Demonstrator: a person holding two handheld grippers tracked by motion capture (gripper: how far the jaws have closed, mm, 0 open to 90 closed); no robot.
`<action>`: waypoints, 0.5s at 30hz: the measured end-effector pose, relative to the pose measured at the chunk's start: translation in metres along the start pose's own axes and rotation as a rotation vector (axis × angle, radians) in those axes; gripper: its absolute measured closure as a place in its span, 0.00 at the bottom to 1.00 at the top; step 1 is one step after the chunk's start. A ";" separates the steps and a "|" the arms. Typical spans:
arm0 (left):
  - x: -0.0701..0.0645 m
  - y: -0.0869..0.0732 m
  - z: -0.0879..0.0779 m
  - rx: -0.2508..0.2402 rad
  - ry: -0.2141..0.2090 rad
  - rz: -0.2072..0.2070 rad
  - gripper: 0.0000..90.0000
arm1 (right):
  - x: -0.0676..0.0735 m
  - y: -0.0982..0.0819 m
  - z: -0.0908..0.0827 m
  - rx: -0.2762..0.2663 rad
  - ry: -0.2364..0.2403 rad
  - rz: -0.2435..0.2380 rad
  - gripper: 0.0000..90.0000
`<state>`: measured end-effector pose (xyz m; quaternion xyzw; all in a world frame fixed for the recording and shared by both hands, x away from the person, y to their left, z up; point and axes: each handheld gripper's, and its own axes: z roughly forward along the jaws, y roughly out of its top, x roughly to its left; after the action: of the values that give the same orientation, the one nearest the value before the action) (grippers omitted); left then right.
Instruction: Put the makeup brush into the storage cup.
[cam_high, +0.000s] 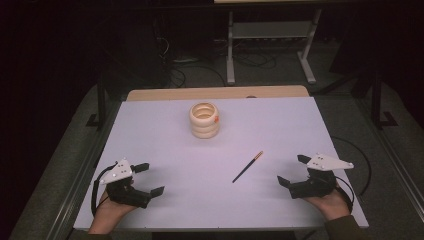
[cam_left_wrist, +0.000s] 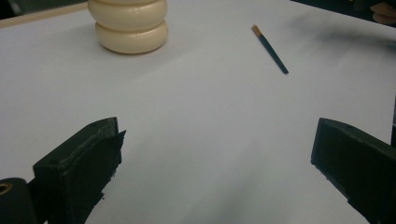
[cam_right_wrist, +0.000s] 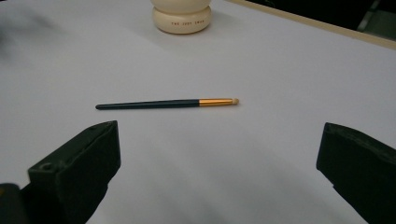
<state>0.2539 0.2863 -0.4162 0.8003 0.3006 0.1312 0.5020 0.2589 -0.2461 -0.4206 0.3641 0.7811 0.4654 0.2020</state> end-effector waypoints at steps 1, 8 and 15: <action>0.000 0.000 0.000 -0.001 0.000 -0.002 0.01 | 0.000 0.000 0.000 -0.001 0.000 -0.001 0.00; 0.000 0.002 0.004 0.004 -0.007 0.002 0.01 | -0.001 0.000 0.000 -0.008 -0.001 0.004 0.00; 0.000 0.006 0.010 0.007 -0.027 0.007 0.01 | -0.001 0.000 0.001 -0.009 -0.003 -0.001 0.00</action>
<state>0.2611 0.2773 -0.4152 0.8047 0.2913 0.1213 0.5028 0.2602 -0.2468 -0.4209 0.3636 0.7790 0.4680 0.2049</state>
